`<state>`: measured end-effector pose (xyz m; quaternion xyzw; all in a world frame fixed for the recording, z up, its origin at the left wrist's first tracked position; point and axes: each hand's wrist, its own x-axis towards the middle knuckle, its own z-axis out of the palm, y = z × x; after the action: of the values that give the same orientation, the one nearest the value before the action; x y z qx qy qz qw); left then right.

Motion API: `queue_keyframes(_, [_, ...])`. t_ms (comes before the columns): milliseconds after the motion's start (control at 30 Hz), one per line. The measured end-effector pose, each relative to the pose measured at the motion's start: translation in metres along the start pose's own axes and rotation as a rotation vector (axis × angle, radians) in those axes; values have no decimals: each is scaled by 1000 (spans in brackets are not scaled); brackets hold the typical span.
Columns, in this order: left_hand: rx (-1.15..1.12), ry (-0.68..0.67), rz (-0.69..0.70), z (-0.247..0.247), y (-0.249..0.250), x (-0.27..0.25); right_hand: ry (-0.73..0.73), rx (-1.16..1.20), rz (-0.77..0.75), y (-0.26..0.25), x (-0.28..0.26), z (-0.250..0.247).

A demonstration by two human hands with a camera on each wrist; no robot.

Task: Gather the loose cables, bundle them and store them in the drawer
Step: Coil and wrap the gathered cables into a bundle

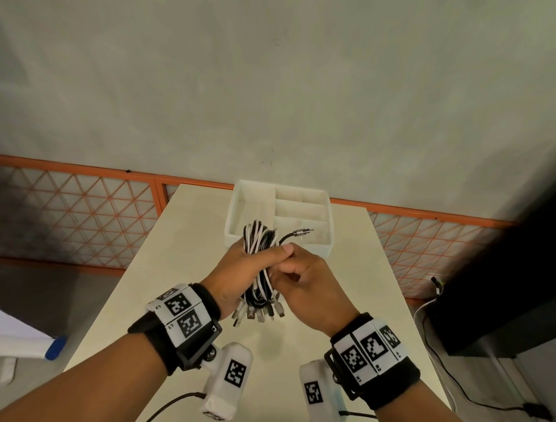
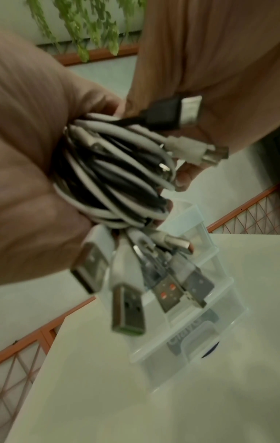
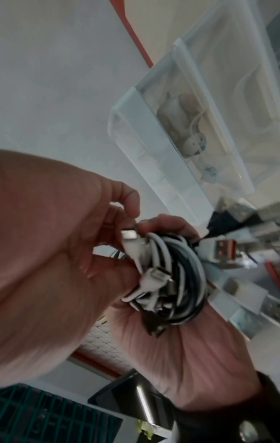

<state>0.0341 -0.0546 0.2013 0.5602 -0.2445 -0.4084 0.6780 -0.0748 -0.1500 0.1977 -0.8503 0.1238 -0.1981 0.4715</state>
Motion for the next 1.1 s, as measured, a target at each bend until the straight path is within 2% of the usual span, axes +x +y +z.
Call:
queue_keyframes(100, [46,34,7,-1,-5,-1,-23,-114,-21,3,-1,-1])
queue_keyframes(167, [72,48,8,-2,-8,0,74,-56,-8,5,-3,2])
queue_keyframes(267, [33,83,-16,-6,-7,0,274,104,98,4,-4,-5])
queue_keyframes(333, [-21,80,-49,-9,-6,-1,414,111,184,4,0,-14])
queue_keyframes(367, [-28,70,-54,-10,-6,-1,436,88,226,4,3,-18])
queue_keyframes(433, [0,50,-55,-8,-7,-2,387,71,282,2,9,-22])
queue_keyframes(567, [59,61,-26,-3,-5,-1,316,185,325,-5,12,-25])
queue_keyframes(667, [95,82,-6,-5,-7,0,144,283,334,-13,5,-20])
queue_keyframes(733, [94,67,-4,-2,-6,0,81,270,315,-16,2,-12])
queue_keyframes(900, [85,31,-1,-2,-5,0,111,184,233,-12,4,-8])
queue_keyframes(1000, [56,13,-35,-4,-6,-1,111,276,276,-12,5,-11])
queue_keyframes(1100, [15,4,-35,-3,-4,-1,176,314,260,-11,5,-8])
